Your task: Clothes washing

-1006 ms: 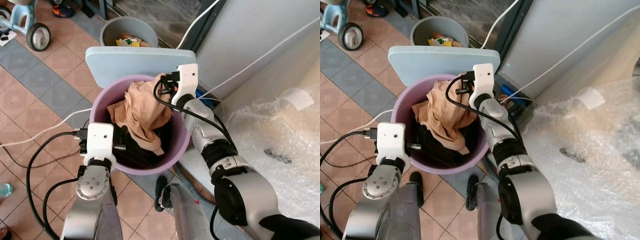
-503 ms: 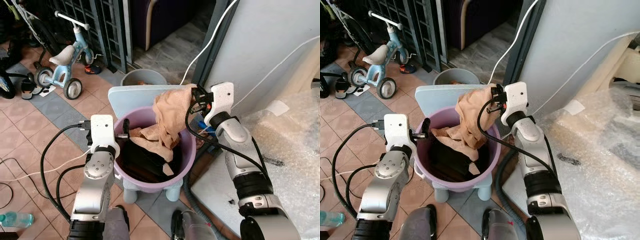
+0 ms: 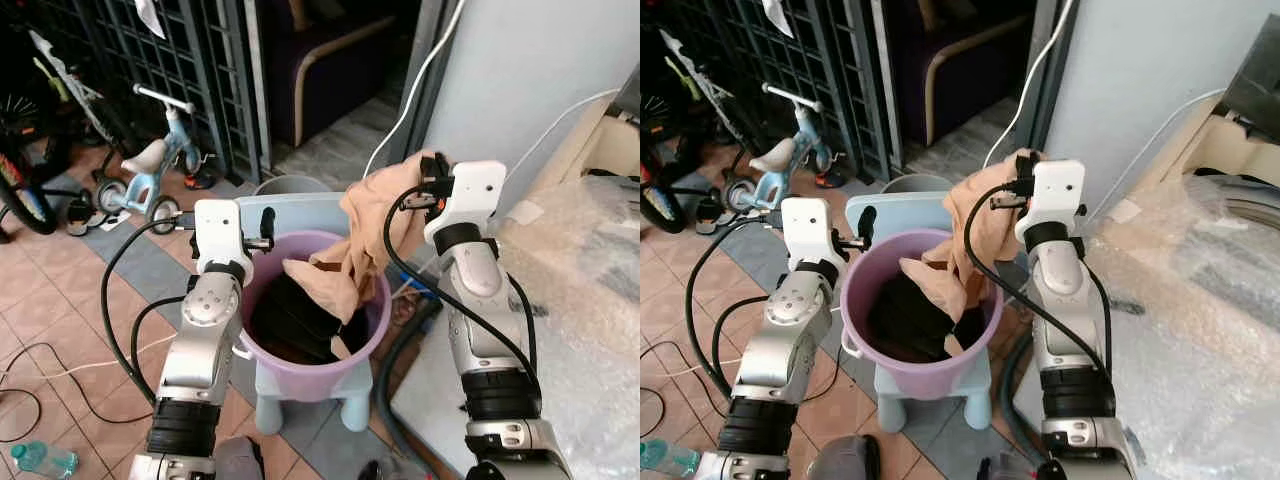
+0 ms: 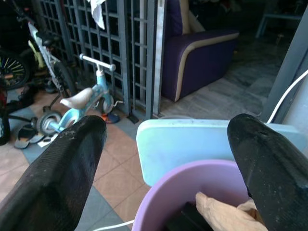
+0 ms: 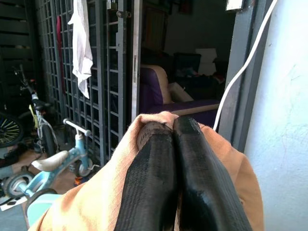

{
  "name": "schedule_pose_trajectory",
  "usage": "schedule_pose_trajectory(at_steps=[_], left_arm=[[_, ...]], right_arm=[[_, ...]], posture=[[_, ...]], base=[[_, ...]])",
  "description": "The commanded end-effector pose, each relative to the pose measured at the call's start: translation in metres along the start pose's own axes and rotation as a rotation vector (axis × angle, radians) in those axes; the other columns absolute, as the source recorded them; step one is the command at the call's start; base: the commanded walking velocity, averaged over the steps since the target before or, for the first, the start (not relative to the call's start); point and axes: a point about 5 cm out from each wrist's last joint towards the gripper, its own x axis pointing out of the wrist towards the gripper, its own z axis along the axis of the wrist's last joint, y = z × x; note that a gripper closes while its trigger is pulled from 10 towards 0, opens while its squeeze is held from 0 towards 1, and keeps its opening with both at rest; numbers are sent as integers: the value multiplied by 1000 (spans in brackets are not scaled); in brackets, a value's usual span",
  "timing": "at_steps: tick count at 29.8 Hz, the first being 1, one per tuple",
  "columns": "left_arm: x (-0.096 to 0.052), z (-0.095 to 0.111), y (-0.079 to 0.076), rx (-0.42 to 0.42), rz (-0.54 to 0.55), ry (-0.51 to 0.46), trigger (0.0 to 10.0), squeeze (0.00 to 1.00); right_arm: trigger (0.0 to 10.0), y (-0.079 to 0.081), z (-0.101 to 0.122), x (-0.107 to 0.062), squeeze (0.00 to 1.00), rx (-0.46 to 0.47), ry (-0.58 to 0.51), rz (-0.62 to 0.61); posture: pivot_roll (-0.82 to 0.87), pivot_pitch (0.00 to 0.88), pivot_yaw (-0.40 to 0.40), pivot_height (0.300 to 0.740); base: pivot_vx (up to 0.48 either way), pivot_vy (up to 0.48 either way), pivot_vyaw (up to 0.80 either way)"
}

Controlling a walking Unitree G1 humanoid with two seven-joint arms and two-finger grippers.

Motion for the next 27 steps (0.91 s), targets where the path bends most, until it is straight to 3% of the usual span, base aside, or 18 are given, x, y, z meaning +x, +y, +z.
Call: schedule_pose_trajectory(at_steps=[1, 2, 3, 7, 18, 27], left_arm=[[1, 0, 0, 2, 4, -3, 10000, 0], [0, 0, -1, 0, 2, -4, 10000, 0], [-1, -3, -2, 3, -3, 2, 10000, 0], [-4, -7, -5, 9, -21, 14, 10000, 0], [0, -6, -5, 4, -24, 3, 10000, 0], [-2, -8, -4, 1, -19, 5, 10000, 0]], right_arm=[[863, 1, 6, -2, 0, -1, -18, -6], [2784, 3, 5, -4, 0, -3, -11, -6], [9647, 4, 3, -6, 0, -1, -2, -6], [10000, 7, -2, -11, 0, 0, 18, -4], [10000, 3, 5, -9, 0, -23, 7, -10], [10000, 1, 5, -8, 0, -31, 14, -16]], posture=[[-5, 0, 30, 740], [-5, 0, 30, 740], [-7, 0, 30, 740], [-11, 0, 30, 740], [-17, 0, 22, 740], [-9, 0, 9, 740]], base=[[0, 0, -531], [0, 0, -663], [0, 0, -769], [0, 0, -767], [0, 0, 0], [-316, 0, 0]])
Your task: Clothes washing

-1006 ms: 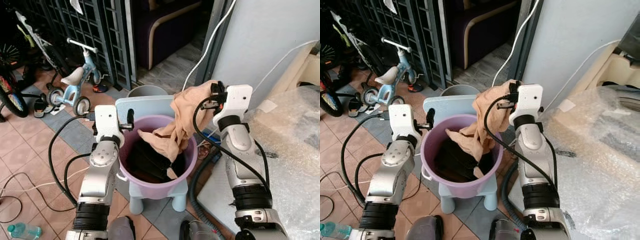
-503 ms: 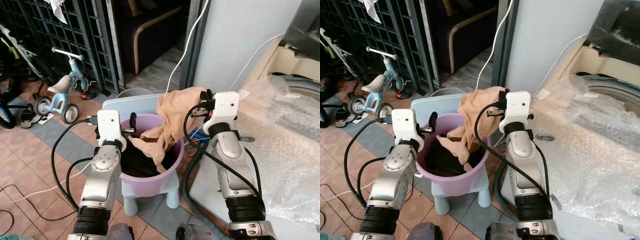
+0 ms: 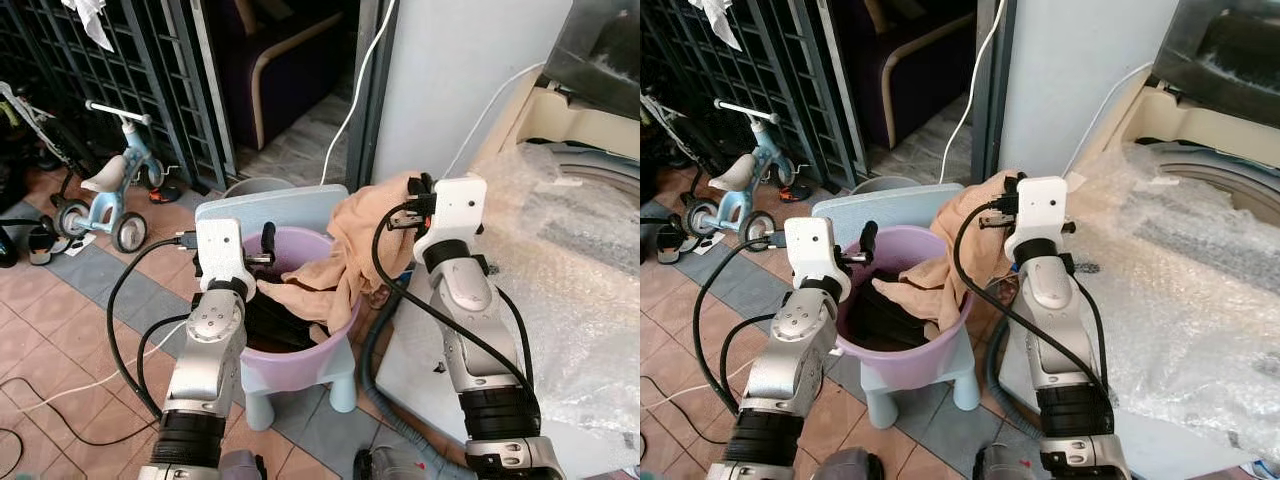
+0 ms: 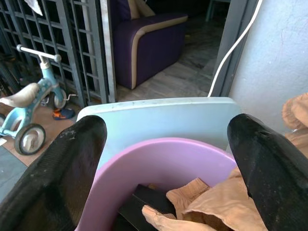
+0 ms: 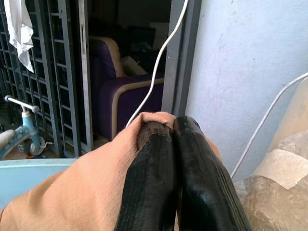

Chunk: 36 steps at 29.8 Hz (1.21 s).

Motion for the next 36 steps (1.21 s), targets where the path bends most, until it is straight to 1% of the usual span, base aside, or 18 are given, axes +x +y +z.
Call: schedule_pose_trajectory(at_steps=[1, 7, 11, 16, 23, 27, 29, 31, 34, 36], left_arm=[[0, -3, 1, 1, 10, 9, 10000, 0], [0, -2, 1, -3, 18, 10, 10000, 0], [1, 0, 1, -11, 13, -6, 10000, 0], [2, 2, 1, -26, -4, -19, 10000, 0], [1, 5, -1, -57, -53, -43, 10000, 0], [1, 7, 1, -70, -50, -56, 10000, 0], [1, 7, 1, -71, -54, -61, 10000, 0], [1, 8, 0, -73, -61, -66, 10000, 0], [0, 7, -1, -75, -71, -69, 10000, 0], [0, 7, -1, -75, -72, -68, 10000, 0]], right_arm=[[10000, 2, 13, 3, 0, 1, -45, 3], [10000, 4, 13, 3, 0, 3, -44, 8], [10000, 3, 13, 5, 0, 3, -42, 2], [10000, 1, 13, 7, 0, 2, -37, -10], [10000, 0, 11, 6, 0, 1, -33, -35], [10000, -5, 17, 11, 0, -18, -63, -48], [10000, -10, 22, 17, 0, -33, -81, -58], [10000, -13, 25, 19, 0, -43, -92, -67], [10000, -24, 29, 23, 0, -57, -102, -97], [10000, -26, 29, 24, 0, -59, -103, -106]], posture=[[-8, 0, 6, 740], [-9, 0, 7, 740], [-8, 0, 7, 740], [-10, 0, -3, 740], [-9, 0, 8, 740], [-11, 0, 10, 740], [-11, 0, 11, 740], [-11, 0, 13, 740], [-10, 0, 13, 740], [-10, 0, 13, 740]], base=[[-337, 0, 0], [-336, 0, 0], [0, 0, 0], [0, 0, -595], [0, 0, -770], [0, 0, -800], [0, 0, -800], [264, 0, -800], [273, 0, -800], [270, 0, -800]])
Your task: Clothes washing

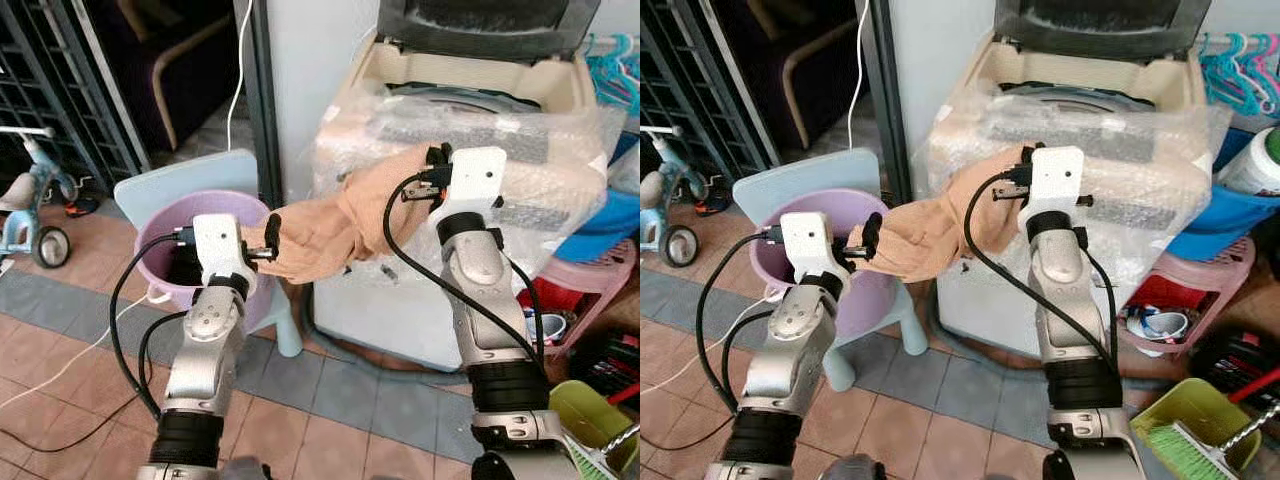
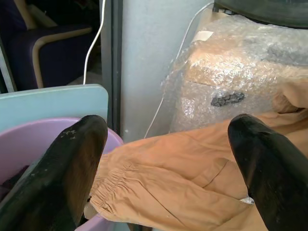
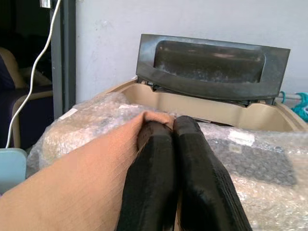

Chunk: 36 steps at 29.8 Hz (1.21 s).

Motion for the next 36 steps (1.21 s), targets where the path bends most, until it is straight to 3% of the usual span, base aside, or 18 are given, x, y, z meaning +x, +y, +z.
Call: schedule_pose_trajectory(at_steps=[1, 10, 19, 23, 27, 36], left_arm=[[0, 2, 0, -12, -1, -9, 10000, 0], [-6, -2, -2, -28, -37, -8, 10000, 0], [-13, -14, 5, -1, -19, 23, 10000, 0], [-18, -21, 12, 27, 2, 50, 10000, 0], [-27, -32, 26, 74, 78, 98, 10000, 0], [-30, -35, 31, 95, 128, 106, 10000, 0]], right_arm=[[10000, -5, 11, 6, 0, 6, -48, -27], [10000, 2, 9, 7, 0, 30, -42, -7], [10000, 5, 12, 8, 0, 40, -61, 14], [10000, 4, 21, 16, 0, 15, -105, 37], [10000, 0, 51, 42, 0, -20, -203, 91], [10000, 4, 85, 65, 0, -51, -298, 191]], posture=[[-10, 0, 12, 740], [-8, 0, 3, 740], [-8, 0, 10, 740], [-11, 0, 16, 740], [-3, 0, 14, 740], [13, 0, 9, 740]], base=[[244, 0, -800], [0, 0, -705], [275, 0, 0], [474, 0, 0], [468, 0, 0], [468, 0, 0]])
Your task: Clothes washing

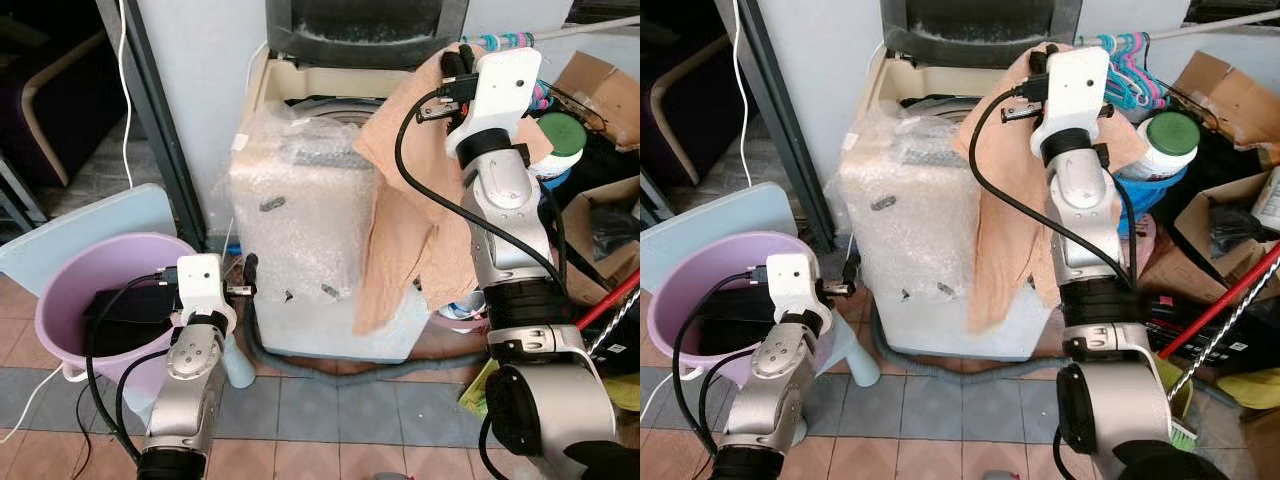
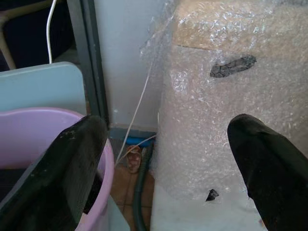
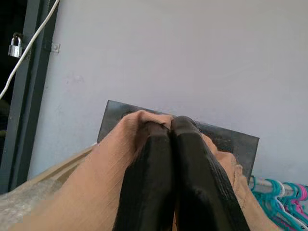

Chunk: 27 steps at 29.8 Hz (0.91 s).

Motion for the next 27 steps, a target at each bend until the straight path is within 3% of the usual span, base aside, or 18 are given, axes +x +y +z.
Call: schedule_pose_trajectory(at_steps=[1, 6, 9, 12, 13, 17, 23, 27], left_arm=[[-1, -1, 5, 16, 33, 10, 10000, 0], [-1, -5, 9, 25, 60, 33, 10000, 0], [-1, -6, 9, 29, 60, 39, 10000, 0], [-2, -7, 7, 30, 56, 46, 10000, 0], [-2, -7, 7, 30, 56, 46, 10000, 0], [-3, -7, 6, 34, 54, 45, 10000, 0], [-3, -8, 5, 13, 63, 53, 10000, 0], [-3, -9, 3, 13, 62, 57, 10000, 0]], right_arm=[[10000, 6, 14, 12, 0, -6, -58, 61], [10000, 2, 29, 27, 0, -15, -94, 100], [10000, -8, 40, 37, 0, -29, -111, 82], [10000, -35, 54, 52, 0, -47, -88, -30], [10000, -35, 54, 52, 0, -47, -88, -30], [10000, -62, 57, 59, 0, -16, -28, -145], [10000, -79, 67, 62, 0, 12, -44, -214], [10000, -74, 50, 61, 0, 82, 38, -206]], posture=[[14, 0, 11, 740], [13, 0, 14, 740], [14, 0, 15, 740], [21, 0, 8, 740], [21, 0, 8, 740], [26, 0, 2, 740], [27, 0, -4, 740], [23, 0, -9, 740]], base=[[465, 0, 0], [462, 0, 0], [461, 0, 0], [379, 0, 0], [356, 0, 0], [156, 0, 0], [0, 0, 0], [0, 0, 0]])
